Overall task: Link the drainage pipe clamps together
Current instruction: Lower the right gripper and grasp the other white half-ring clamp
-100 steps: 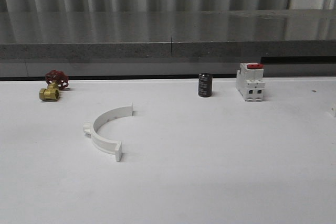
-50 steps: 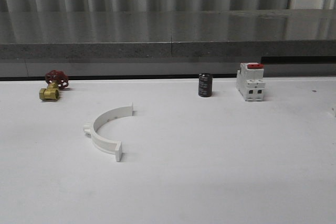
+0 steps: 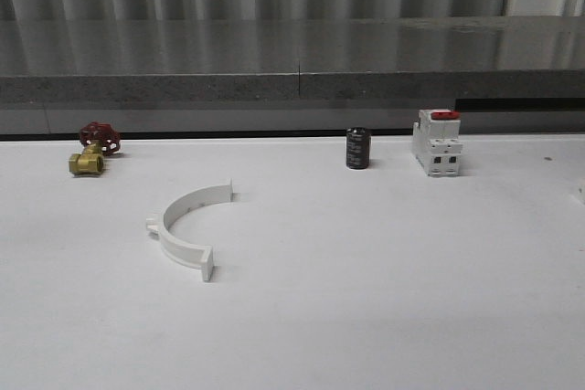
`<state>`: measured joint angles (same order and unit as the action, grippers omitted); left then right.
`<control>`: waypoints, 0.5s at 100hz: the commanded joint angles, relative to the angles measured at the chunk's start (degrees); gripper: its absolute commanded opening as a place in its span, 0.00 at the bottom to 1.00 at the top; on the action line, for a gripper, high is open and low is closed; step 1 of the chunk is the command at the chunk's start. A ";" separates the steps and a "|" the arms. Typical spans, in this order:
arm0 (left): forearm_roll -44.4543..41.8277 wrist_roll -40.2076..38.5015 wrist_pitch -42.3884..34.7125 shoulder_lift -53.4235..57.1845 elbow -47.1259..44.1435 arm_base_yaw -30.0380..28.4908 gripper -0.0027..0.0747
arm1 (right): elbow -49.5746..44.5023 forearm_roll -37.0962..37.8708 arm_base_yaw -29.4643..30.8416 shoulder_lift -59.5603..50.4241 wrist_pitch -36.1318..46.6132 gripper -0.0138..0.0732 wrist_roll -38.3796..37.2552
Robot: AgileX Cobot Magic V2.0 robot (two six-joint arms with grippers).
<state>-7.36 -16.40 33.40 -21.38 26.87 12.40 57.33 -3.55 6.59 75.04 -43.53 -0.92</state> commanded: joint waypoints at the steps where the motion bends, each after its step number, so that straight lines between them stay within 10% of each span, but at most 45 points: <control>1: -0.27 -0.06 -4.10 -0.24 1.49 -0.10 0.01 | 4.33 0.07 3.46 3.78 1.50 0.72 3.18; 50: -0.27 -0.06 -4.10 -0.24 1.49 -0.10 0.01 | 11.47 -0.20 7.97 25.16 5.26 0.72 10.22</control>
<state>-7.36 -16.40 33.40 -21.38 26.87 12.40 66.94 -3.55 14.17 100.77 -40.52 7.91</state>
